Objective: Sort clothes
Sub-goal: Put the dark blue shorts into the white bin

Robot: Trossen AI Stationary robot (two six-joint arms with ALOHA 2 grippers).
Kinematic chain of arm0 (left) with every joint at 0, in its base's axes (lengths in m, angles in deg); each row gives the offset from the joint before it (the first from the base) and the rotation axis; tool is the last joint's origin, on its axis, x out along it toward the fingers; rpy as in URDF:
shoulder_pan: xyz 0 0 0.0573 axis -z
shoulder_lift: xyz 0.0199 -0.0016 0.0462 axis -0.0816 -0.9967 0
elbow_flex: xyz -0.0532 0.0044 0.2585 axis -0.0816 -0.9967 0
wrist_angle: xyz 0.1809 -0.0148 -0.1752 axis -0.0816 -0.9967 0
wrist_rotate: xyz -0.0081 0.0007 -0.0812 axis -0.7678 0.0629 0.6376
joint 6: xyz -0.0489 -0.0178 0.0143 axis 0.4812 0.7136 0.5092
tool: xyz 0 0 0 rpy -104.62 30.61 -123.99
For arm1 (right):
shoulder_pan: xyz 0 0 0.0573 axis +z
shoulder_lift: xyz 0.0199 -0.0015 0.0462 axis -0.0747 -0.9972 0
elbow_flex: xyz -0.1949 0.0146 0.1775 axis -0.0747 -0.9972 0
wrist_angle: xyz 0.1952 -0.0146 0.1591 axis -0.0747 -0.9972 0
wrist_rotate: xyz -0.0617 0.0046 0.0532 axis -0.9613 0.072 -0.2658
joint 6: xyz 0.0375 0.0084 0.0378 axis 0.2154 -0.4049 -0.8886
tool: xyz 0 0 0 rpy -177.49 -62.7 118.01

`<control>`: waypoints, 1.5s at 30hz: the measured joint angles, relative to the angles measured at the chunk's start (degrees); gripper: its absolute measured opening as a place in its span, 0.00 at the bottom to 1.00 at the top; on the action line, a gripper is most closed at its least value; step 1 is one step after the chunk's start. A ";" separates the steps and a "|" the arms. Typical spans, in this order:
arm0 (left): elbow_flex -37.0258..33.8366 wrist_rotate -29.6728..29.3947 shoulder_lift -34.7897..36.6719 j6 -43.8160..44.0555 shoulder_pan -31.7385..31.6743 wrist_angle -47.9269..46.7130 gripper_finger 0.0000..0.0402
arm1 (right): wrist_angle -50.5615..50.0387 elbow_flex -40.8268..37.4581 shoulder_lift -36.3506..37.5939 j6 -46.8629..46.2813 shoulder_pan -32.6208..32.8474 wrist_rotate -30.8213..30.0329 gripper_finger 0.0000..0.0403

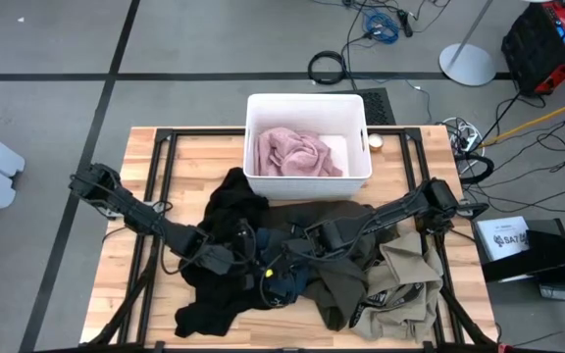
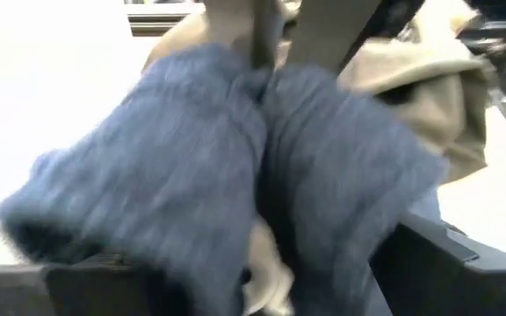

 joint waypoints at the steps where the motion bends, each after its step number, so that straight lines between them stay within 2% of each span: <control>1: 0.00 1.45 0.00 -0.20 -0.05 0.60 0.73 | 0.03 0.00 -0.16 -0.01 0.00 0.05 0.02; 16: 0.00 1.61 0.00 0.17 0.06 0.85 0.70 | 4.91 0.00 -1.68 3.23 -0.17 4.24 0.02; 19: 0.02 1.59 0.00 0.22 0.06 0.30 0.63 | 5.50 0.00 -1.70 3.90 -0.17 4.37 0.05; 27: 0.00 1.95 0.06 0.29 0.08 -1.71 0.26 | 5.24 -0.13 -0.39 9.60 -0.04 3.78 0.22; 33: 0.20 1.66 0.16 0.19 -0.07 -1.05 0.05 | 4.82 -0.15 3.85 9.95 0.15 4.21 0.31; 39: 0.09 1.51 0.09 -0.19 -0.20 -1.44 0.05 | 2.06 0.02 6.56 9.73 1.82 4.33 0.33; 43: -0.02 0.94 1.80 -1.51 -0.25 -1.43 0.05 | -9.07 0.04 9.53 5.39 3.52 3.24 0.32; 45: 0.13 0.51 4.38 -4.41 -0.11 -1.35 0.05 | -15.51 0.04 10.85 0.17 4.33 -0.14 0.31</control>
